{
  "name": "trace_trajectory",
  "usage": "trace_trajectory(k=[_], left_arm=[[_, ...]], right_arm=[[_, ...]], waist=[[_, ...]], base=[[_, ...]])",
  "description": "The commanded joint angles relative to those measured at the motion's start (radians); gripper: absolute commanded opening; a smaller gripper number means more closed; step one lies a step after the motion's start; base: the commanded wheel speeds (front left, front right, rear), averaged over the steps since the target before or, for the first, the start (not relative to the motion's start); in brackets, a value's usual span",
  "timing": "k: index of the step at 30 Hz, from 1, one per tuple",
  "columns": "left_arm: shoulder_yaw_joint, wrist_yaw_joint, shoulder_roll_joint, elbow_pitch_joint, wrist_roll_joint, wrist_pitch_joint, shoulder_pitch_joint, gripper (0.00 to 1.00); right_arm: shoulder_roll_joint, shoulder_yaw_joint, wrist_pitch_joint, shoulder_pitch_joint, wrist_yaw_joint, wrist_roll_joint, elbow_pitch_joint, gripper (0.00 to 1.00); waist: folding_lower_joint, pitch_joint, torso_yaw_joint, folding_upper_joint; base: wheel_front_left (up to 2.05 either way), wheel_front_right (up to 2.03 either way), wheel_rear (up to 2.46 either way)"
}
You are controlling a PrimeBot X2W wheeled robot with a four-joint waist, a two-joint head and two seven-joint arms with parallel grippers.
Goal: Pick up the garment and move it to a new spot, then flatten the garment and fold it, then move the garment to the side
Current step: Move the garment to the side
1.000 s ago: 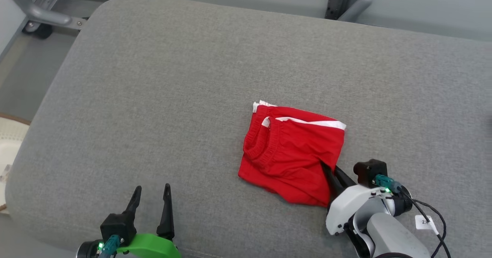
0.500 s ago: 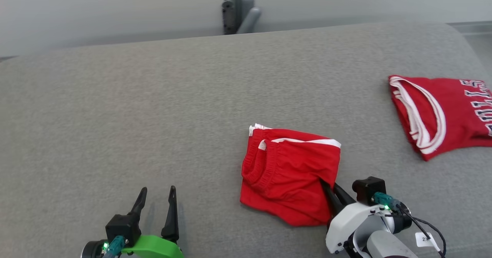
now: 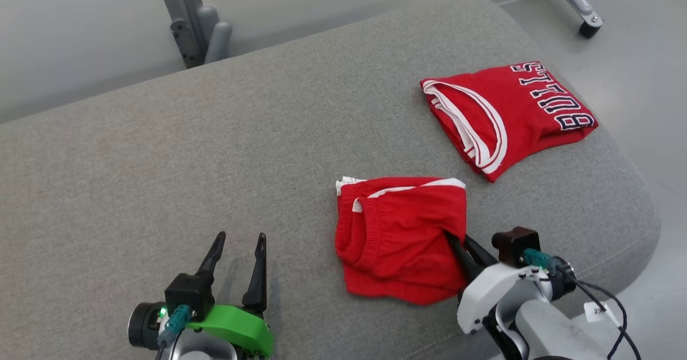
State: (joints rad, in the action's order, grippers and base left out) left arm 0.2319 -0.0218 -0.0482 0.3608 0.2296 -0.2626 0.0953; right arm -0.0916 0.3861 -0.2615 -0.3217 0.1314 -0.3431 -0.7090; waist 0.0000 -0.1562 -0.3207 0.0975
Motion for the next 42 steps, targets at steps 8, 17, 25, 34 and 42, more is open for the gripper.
trace_trajectory(k=[8, 17, 25, 34, 42], left_arm=[[-0.008, -0.017, -0.005, -0.008, -0.046, -0.002, 0.066, 1.0], [-0.022, -0.02, -0.005, -0.021, -0.085, -0.002, 0.102, 1.0], [-0.039, -0.025, -0.004, -0.036, -0.11, -0.002, 0.104, 1.0], [-0.049, -0.025, -0.004, -0.044, -0.121, -0.002, 0.083, 1.0], [-0.057, -0.012, -0.004, -0.04, -0.124, -0.002, 0.083, 1.0]], right_arm=[[-0.117, 0.084, -0.001, -0.205, -0.002, 0.002, -0.01, 0.0], [-0.241, 0.1, -0.001, -0.429, -0.002, -0.018, -0.144, 0.0], [-0.369, -0.013, -0.001, -0.53, -0.002, 0.006, -0.271, 0.0], [-0.471, -0.156, -0.001, -0.496, -0.002, 0.073, -0.338, 0.0], [-0.519, -0.278, -0.001, -0.504, -0.002, 0.172, -0.382, 1.0]], waist=[[0.0, -0.163, 0.081, 0.0], [0.0, -0.237, 0.167, 0.0], [0.0, -0.26, 0.208, 0.0], [0.0, -0.249, 0.232, 0.0], [0.0, -0.249, 0.25, 0.0]], base=[[0.0, 0.0, 0.0], [0.0, 0.0, 0.0], [0.0, 0.0, 0.0], [0.0, 0.0, 0.0], [0.0, 0.0, 0.0]])
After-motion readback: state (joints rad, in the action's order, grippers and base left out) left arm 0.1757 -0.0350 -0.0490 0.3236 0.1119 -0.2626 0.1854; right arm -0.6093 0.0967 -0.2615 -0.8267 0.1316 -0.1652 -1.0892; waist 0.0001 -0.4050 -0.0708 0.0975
